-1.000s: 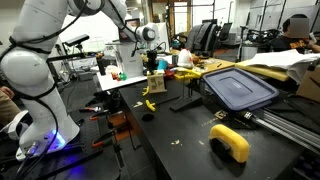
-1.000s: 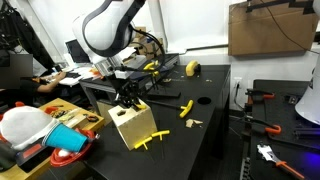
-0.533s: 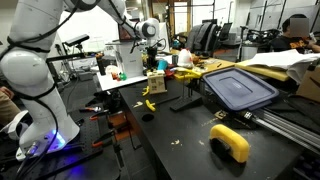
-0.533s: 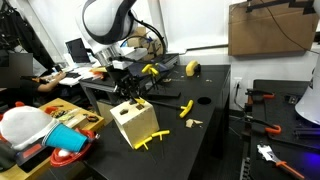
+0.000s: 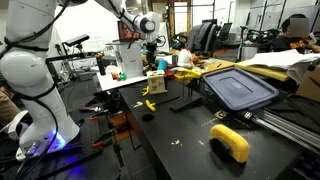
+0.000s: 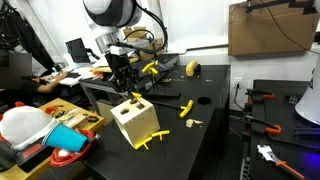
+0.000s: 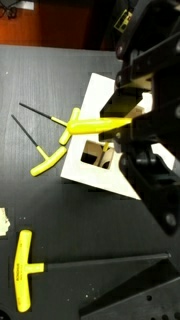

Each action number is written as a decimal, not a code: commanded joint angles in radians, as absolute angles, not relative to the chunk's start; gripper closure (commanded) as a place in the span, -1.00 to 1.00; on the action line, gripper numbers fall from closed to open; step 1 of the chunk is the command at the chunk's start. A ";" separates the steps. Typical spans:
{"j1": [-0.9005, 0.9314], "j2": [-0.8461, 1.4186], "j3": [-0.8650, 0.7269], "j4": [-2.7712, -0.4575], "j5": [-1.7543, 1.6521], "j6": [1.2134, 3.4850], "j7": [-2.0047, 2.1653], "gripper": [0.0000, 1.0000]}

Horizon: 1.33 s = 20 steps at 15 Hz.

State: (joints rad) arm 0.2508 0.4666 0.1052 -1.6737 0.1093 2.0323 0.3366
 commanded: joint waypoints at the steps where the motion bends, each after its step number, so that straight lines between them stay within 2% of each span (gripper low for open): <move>1: 0.217 0.375 0.122 -1.777 0.179 2.090 0.317 0.90; 20: 0.120 0.055 0.080 -2.089 0.307 2.234 0.465 0.90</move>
